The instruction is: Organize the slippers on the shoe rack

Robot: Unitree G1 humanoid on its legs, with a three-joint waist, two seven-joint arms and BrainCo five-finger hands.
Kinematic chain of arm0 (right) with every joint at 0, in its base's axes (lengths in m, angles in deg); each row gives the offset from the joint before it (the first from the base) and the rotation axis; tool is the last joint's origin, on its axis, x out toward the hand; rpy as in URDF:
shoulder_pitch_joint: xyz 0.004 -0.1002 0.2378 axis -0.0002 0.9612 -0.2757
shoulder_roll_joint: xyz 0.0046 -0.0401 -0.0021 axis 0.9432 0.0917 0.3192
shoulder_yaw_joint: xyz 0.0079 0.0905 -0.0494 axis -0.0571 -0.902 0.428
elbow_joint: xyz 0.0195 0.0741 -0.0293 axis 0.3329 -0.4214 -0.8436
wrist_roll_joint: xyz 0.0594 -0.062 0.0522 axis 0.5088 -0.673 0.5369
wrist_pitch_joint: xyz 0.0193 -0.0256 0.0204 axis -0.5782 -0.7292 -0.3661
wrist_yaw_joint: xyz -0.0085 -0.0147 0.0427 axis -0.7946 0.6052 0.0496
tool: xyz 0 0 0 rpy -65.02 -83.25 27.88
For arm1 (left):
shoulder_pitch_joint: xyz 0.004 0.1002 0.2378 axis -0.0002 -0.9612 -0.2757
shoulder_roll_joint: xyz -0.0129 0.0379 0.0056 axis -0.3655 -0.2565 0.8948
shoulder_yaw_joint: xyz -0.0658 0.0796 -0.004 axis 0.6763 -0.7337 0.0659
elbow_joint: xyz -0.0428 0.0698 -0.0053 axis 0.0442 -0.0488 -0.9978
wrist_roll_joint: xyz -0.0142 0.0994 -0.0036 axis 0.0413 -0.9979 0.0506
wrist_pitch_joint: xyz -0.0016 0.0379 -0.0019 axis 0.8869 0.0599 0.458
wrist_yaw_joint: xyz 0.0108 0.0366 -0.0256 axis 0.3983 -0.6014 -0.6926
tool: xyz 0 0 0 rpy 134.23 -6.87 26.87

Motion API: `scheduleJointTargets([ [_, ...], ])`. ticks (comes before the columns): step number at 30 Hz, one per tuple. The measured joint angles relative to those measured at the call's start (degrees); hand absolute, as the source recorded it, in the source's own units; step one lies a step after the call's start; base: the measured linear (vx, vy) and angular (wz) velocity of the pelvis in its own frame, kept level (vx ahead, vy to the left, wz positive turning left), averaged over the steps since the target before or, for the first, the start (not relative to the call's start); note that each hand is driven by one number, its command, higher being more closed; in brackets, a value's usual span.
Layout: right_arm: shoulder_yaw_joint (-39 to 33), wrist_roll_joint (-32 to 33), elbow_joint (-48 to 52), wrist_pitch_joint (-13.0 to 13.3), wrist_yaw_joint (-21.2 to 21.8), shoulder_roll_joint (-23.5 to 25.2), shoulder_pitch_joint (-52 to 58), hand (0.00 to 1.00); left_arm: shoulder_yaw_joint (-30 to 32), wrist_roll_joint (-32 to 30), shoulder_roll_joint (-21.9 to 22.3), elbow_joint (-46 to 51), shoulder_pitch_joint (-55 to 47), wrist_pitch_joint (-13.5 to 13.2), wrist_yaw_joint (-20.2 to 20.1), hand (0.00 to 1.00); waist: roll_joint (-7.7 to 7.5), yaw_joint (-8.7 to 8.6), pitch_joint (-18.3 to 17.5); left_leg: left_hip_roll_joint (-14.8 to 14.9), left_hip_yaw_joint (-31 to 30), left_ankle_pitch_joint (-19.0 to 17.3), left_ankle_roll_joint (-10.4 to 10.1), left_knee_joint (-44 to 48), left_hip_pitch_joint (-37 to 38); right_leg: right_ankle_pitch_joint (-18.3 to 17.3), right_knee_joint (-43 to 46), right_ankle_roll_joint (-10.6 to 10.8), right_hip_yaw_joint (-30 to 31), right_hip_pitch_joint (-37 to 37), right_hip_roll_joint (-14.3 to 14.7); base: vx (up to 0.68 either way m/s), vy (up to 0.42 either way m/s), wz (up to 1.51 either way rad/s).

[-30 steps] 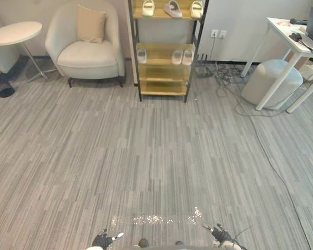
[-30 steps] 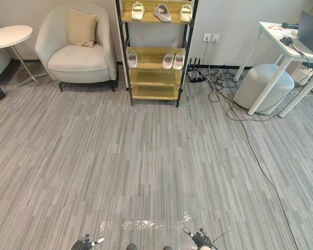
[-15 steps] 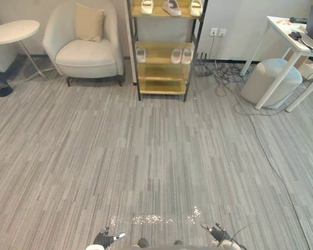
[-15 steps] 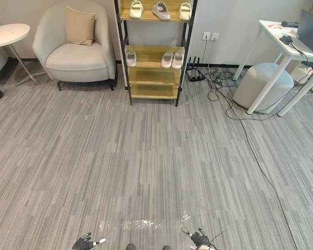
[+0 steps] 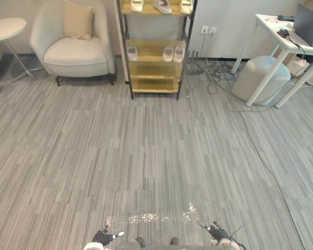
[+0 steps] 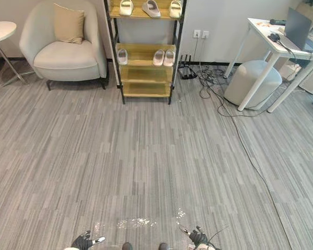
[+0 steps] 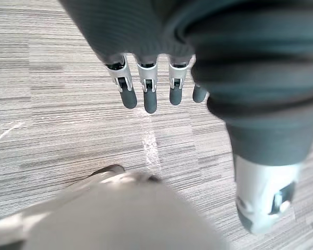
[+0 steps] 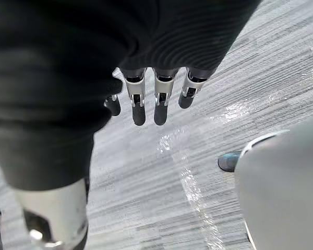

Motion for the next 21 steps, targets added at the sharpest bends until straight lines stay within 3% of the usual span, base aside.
scheduleJointTargets([
  [2,0.0,1.0,1.2,-0.1,-0.2,-0.4,0.2,0.0,2.1,1.2,1.0,0.4,-0.3,-0.1,0.1,0.0,0.89,0.22,0.9,2.7,1.3,-0.2,1.0,9.2,-3.9,-1.5,1.5,-0.4,0.8,1.0,-0.1,0.11,0.014,-0.24],
  [4,-0.2,1.1,1.2,-0.1,-0.5,-0.8,0.0,0.0,2.2,2.2,1.1,0.8,-0.4,-0.3,0.3,0.0,1.02,0.24,1.0,3.1,1.9,-2.9,0.7,8.0,-6.3,-2.0,1.3,-0.2,1.4,1.7,-1.8,0.17,0.067,-0.1],
  [6,-0.2,1.1,1.2,-0.1,-0.6,-1.0,-0.1,0.0,2.1,2.3,1.1,1.2,-0.5,-0.5,0.3,0.0,1.05,0.3,1.0,1.8,2.4,-2.4,0.6,-0.7,-7.1,-2.8,1.1,1.2,1.8,1.8,-3.4,0.18,0.151,-0.04],
  [8,0.0,1.1,1.1,-0.1,-0.7,-1.3,-0.1,0.0,2.1,2.3,1.3,1.2,-0.4,-0.5,0.3,0.0,1.25,0.39,0.9,-0.4,1.5,1.6,-0.3,-14.0,-7.7,-4.0,0.8,3.2,2.1,2.0,-5.2,0.3,0.254,-0.11],
  [9,0.2,1.1,0.8,-0.1,-0.7,-1.8,-0.1,0.0,2.1,2.3,1.6,1.1,-0.8,-0.5,0.3,0.0,1.54,1.07,0.7,-1.6,0.8,8.0,0.5,-18.6,-6.4,-4.8,0.8,4.6,2.8,1.6,-5.9,0.45,0.318,-0.23],
  [10,1.2,1.0,0.0,-0.3,-0.5,-0.9,-0.1,0.0,2.1,2.3,0.8,1.1,-0.3,-0.5,0.2,0.0,0.19,1.49,0.2,-3.7,1.9,4.3,4.2,-16.8,-7.2,-5.3,2.4,5.6,3.4,1.3,-7.8,0.38,0.259,-0.21],
  [11,1.2,1.0,0.0,-0.2,-0.5,-0.9,-0.1,0.0,2.1,2.3,0.7,1.1,-0.3,-0.5,0.2,0.0,0.17,1.5,0.2,-3.8,1.9,4.1,4.2,-16.5,-7.3,-5.3,2.6,5.6,3.3,1.2,-7.8,0.43,0.221,-0.1],
  [13,0.6,0.9,0.1,-0.4,-0.5,-0.2,-0.4,0.0,2.1,2.2,0.7,1.1,0.0,-0.2,0.1,0.0,0.13,1.93,0.3,-3.9,2.5,0.2,4.7,-12.8,-7.2,-6.5,11.7,7.2,3.9,-2.0,-9.3,0.38,0.201,-0.1],
  [17,-0.2,0.7,0.6,-0.5,-0.2,0.3,-1.2,0.0,0.4,1.8,0.1,0.6,0.1,0.1,0.2,0.0,-0.45,2.37,0.0,-4.3,4.8,-3.2,6.1,-14.3,2.4,-5.4,46.3,10.0,6.3,-13.5,-9.9,0.49,0.206,-0.2],
  [18,0.0,0.5,0.7,-0.5,0.0,0.1,-1.7,0.0,-1.1,1.4,-0.2,0.6,0.9,0.1,0.2,0.0,-0.63,2.23,0.1,-4.4,4.5,-3.7,6.2,-16.4,6.1,-6.6,51.5,7.8,2.1,-15.7,-10.3,0.55,0.08,-0.15],
  [19,0.3,0.3,0.7,-0.5,0.0,-0.4,-1.9,0.0,-1.9,1.3,0.0,0.6,1.4,0.1,0.2,0.0,0.23,2.17,0.6,-4.3,4.4,-3.8,6.2,-19.5,10.2,-8.6,52.6,4.4,-3.3,-17.7,-10.7,0.37,0.038,-0.11],
  [20,0.4,0.3,0.8,-0.5,0.0,-0.4,-2.0,0.0,-2.0,1.3,0.0,0.6,1.5,0.1,0.2,0.0,0.31,2.17,0.6,-4.2,4.4,-3.8,6.2,-20.0,10.9,-8.9,52.4,3.8,-4.4,-18.1,-10.7,0.42,0.015,-0.07],
  [21,1.3,0.3,1.0,-0.5,0.0,-0.9,-2.5,0.0,-2.5,1.3,0.1,0.7,2.2,0.1,0.1,0.0,0.65,1.69,0.8,-3.8,4.3,-3.7,6.1,-22.2,13.6,-10.2,49.3,1.9,-8.8,-20.1,-10.6,0.31,-0.015,0.02],
])
